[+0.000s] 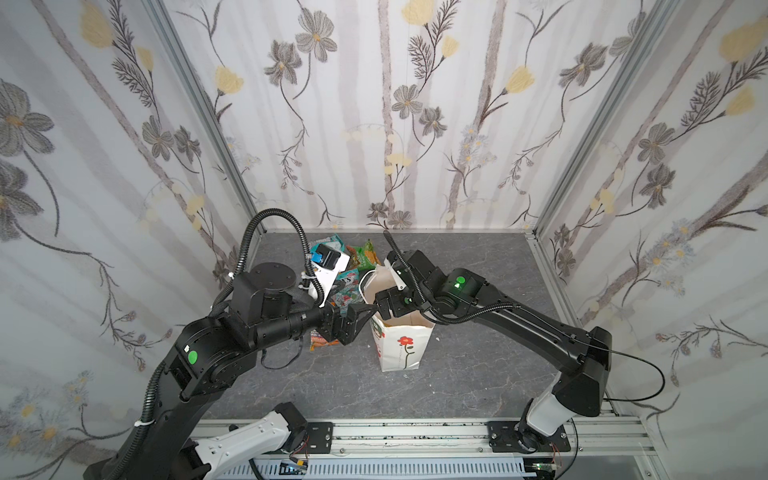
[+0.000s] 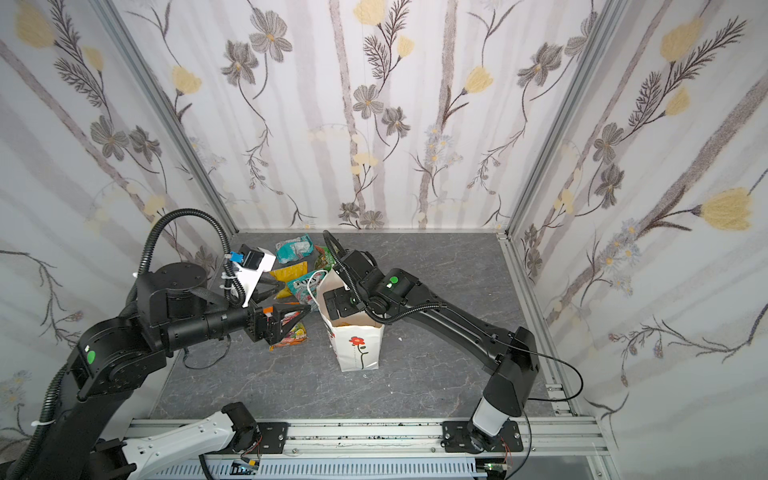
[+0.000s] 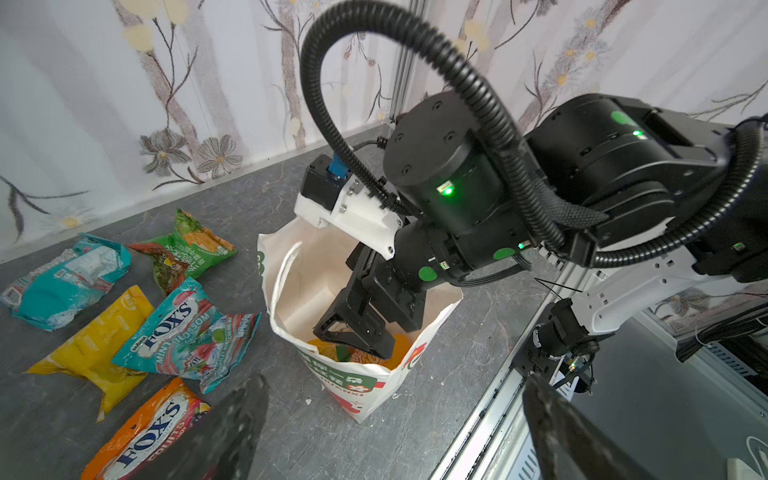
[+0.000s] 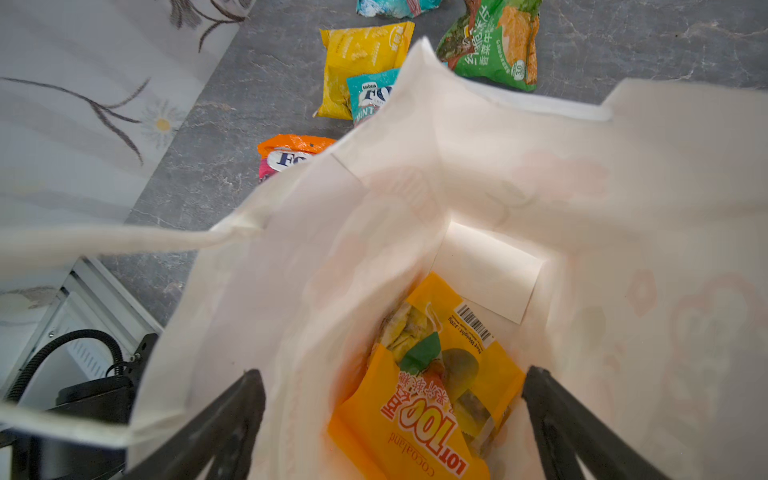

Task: Take the snacks out of the paper bag
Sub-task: 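Reach the right gripper down into the bag toward the yellow packet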

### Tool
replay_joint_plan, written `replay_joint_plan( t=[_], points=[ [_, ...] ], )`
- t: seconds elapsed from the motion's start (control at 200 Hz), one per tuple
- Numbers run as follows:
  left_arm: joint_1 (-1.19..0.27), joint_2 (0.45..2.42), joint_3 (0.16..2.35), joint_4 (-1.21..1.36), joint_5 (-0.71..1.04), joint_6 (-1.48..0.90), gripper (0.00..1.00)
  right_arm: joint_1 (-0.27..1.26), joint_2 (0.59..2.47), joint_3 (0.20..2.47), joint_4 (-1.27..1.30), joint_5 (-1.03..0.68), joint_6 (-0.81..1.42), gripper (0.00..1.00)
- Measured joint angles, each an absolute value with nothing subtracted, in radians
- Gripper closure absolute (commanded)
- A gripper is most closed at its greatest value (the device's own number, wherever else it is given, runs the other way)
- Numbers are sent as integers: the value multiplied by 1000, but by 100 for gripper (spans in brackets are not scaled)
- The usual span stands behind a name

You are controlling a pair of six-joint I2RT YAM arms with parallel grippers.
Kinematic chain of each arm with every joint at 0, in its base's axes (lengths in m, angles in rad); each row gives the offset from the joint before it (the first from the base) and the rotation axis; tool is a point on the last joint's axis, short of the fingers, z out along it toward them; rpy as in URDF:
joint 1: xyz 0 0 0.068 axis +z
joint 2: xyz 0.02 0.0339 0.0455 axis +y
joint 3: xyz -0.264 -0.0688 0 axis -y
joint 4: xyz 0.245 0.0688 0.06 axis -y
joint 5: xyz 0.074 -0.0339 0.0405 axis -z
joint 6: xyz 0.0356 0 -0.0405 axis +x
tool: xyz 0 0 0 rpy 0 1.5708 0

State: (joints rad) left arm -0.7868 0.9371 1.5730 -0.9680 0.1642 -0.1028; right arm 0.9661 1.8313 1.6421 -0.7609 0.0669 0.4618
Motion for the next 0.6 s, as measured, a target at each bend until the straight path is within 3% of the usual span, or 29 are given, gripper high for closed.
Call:
replay_joint_plan(
  t=[0.6],
  points=[
    [-787, 933, 1561, -976, 121, -79, 2, 980, 1996, 1639, -810, 144, 462, 2]
  ],
)
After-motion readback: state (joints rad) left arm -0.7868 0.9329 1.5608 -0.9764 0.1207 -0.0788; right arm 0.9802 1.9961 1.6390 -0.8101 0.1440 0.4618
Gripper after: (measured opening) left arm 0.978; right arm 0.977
